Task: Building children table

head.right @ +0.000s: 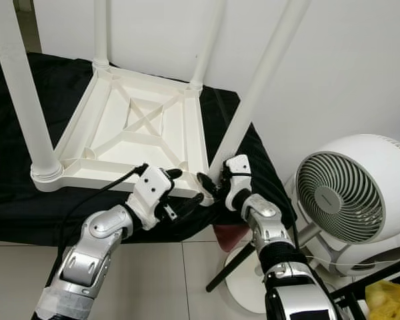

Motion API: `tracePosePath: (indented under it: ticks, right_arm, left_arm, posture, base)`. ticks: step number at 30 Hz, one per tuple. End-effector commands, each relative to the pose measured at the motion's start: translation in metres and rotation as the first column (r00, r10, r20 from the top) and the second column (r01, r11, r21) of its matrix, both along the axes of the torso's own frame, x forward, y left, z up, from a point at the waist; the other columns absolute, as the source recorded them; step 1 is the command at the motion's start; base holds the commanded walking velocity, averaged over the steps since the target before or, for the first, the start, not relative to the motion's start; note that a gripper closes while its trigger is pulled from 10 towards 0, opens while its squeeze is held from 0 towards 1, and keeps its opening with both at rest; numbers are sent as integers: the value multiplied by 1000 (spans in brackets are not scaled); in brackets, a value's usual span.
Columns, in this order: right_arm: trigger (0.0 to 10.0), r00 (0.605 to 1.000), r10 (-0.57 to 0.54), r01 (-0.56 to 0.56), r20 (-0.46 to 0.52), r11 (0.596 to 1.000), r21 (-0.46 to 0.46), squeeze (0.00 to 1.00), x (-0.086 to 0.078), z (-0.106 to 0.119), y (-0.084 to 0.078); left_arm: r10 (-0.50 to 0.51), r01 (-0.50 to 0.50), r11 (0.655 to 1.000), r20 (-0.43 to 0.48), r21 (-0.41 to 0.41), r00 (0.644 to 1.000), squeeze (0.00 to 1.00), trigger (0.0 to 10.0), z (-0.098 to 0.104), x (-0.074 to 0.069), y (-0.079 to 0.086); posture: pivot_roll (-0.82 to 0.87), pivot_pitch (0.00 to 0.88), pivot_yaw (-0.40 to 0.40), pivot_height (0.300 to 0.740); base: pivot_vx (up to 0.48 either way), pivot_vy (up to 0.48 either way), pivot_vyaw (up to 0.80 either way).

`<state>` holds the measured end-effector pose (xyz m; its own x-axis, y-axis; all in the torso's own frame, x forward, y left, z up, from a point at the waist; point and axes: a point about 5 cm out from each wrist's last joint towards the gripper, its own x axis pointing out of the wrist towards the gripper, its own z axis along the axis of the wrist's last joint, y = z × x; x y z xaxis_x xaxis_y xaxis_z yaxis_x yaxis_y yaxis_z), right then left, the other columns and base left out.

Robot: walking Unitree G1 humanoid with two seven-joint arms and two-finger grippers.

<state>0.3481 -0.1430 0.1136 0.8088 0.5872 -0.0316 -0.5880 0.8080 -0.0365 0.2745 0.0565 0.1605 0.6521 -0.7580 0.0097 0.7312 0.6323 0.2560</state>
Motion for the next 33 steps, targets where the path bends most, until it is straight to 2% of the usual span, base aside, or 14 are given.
tracePosePath:
  ticks: [1,2,3,8,11,17,18,19,20,22,25,30,31,33]
  right_arm:
    - [667,997,-67,62,-46,993,-98,0,-4,-18,-7]
    - [667,992,-118,112,-42,986,-120,0,-3,-19,-10]
    - [10000,986,-158,152,-52,983,-99,0,-2,-20,-13]
    - [10000,977,-202,198,-63,978,-57,0,-3,-20,-12]
    - [10000,958,-278,277,-63,960,-23,0,-5,-22,-6]
    - [10000,850,-516,524,-108,849,65,0,-15,-23,7]
    - [10000,850,-516,524,-108,849,65,0,-15,-23,7]
    - [10000,808,-580,587,-98,807,67,0,-18,-23,8]
    - [10000,808,-580,587,-98,807,67,0,-18,-23,8]
    - [10000,773,-623,633,-121,771,72,0,-23,-26,14]
    - [10000,805,-577,591,-137,799,108,0,-27,-22,31]
    - [10000,806,-582,592,-107,798,113,0,-26,-15,27]
    - [10000,809,-580,588,-95,800,119,1000,-27,-13,26]
    - [10000,825,-558,565,-88,814,137,1000,-27,-11,27]
  left_arm:
    - [71,-71,997,16,-18,997,0,10000,2,1,-3]
    - [69,-69,997,15,-17,997,0,10000,2,1,-4]
    - [68,-68,998,14,-18,998,0,10000,2,1,-4]
    - [66,-66,998,14,-21,998,0,10000,2,1,-3]
    - [67,-67,998,17,-23,998,0,10000,2,4,-3]
    - [56,-56,998,13,-22,998,0,10000,2,3,-5]
    - [56,-56,998,13,-22,998,0,10000,2,3,-5]
    - [54,-53,998,10,-23,999,0,10000,1,2,-6]
    - [54,-53,998,10,-23,999,0,10000,1,2,-6]
    - [55,-55,998,6,-28,998,0,10000,1,2,-6]
    - [61,-61,998,4,-31,998,0,10000,2,2,-6]
    - [63,-63,998,3,-31,998,0,10000,1,2,-6]
    - [65,-65,997,2,-29,998,0,10000,1,2,-5]
    - [69,-69,997,1,-27,998,0,10000,0,2,-4]
  posture:
    - [59,0,-223,740]
    - [59,0,-223,740]
    - [58,0,-224,740]
    - [58,0,-225,740]
    - [48,0,-220,740]
    - [36,0,-210,740]
    - [36,0,-210,740]
    - [36,0,-210,740]
    - [36,0,-210,740]
    - [37,0,-211,740]
    - [39,0,-214,740]
    - [43,0,-220,740]
    - [45,0,-222,740]
    - [47,0,-227,740]
  base:
    - [0,0,0]
    - [0,0,0]
    - [0,0,0]
    - [0,0,0]
    - [0,0,0]
    - [0,0,0]
    - [0,0,0]
    - [0,0,0]
    - [0,0,0]
    - [0,0,0]
    - [0,0,0]
    - [0,0,0]
    - [0,0,0]
    - [0,0,0]
